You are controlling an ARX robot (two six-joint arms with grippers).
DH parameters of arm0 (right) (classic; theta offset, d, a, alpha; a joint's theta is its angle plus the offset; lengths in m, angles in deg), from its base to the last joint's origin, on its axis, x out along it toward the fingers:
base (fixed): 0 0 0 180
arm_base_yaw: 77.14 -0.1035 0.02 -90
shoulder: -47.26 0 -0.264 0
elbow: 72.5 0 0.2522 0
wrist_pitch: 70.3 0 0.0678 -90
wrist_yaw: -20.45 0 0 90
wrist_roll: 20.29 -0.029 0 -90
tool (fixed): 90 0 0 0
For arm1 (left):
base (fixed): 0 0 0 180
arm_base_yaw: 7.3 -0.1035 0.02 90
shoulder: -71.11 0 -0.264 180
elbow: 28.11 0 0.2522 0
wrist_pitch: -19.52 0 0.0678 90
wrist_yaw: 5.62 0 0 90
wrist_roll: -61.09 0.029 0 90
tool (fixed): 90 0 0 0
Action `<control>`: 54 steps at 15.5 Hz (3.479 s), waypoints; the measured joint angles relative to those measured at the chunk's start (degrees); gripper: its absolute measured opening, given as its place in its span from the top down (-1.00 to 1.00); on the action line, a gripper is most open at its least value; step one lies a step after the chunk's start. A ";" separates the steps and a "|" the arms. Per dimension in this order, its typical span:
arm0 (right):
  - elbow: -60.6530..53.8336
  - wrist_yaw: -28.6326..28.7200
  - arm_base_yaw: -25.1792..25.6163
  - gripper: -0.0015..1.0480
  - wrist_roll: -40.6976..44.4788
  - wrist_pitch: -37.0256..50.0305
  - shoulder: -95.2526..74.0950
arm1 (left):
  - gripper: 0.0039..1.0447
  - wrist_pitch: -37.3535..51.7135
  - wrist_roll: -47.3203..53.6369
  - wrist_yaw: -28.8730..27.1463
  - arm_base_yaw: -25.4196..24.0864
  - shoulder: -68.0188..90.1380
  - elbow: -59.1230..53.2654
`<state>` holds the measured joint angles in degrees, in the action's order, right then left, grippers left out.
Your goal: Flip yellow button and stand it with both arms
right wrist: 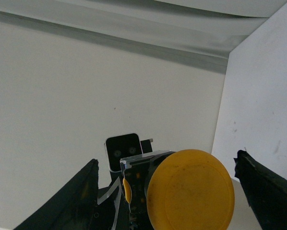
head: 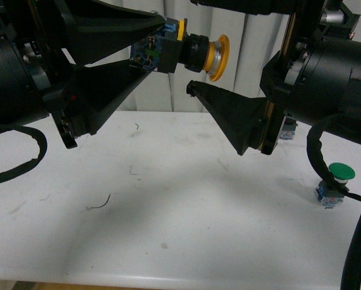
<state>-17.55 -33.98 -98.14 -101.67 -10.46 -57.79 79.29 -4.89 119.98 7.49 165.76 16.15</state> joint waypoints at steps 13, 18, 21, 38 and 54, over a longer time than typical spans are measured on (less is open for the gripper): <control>0.98 -0.63 -0.76 0.31 0.74 0.13 -1.38 | 0.33 0.17 -0.09 0.39 -0.33 0.07 -0.22; 0.96 -0.63 -0.76 0.31 1.07 0.13 -1.36 | 0.18 0.15 -0.28 0.66 -0.52 0.11 -0.20; 0.96 -0.63 -0.74 0.31 1.92 -0.09 -1.36 | -0.72 0.17 -0.77 1.05 -0.98 0.13 -0.07; 0.79 -0.85 2.27 0.32 1.51 -0.09 -1.16 | -0.17 -60.67 59.93 -20.83 -23.96 -68.63 -16.72; 0.79 -0.83 2.16 0.32 2.67 -0.17 -0.59 | 0.97 -64.61 65.13 -35.63 -14.80 -82.90 -27.78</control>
<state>-16.76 -34.81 -95.97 -99.01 -10.64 -58.38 14.69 60.25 84.35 -7.31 82.86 -11.63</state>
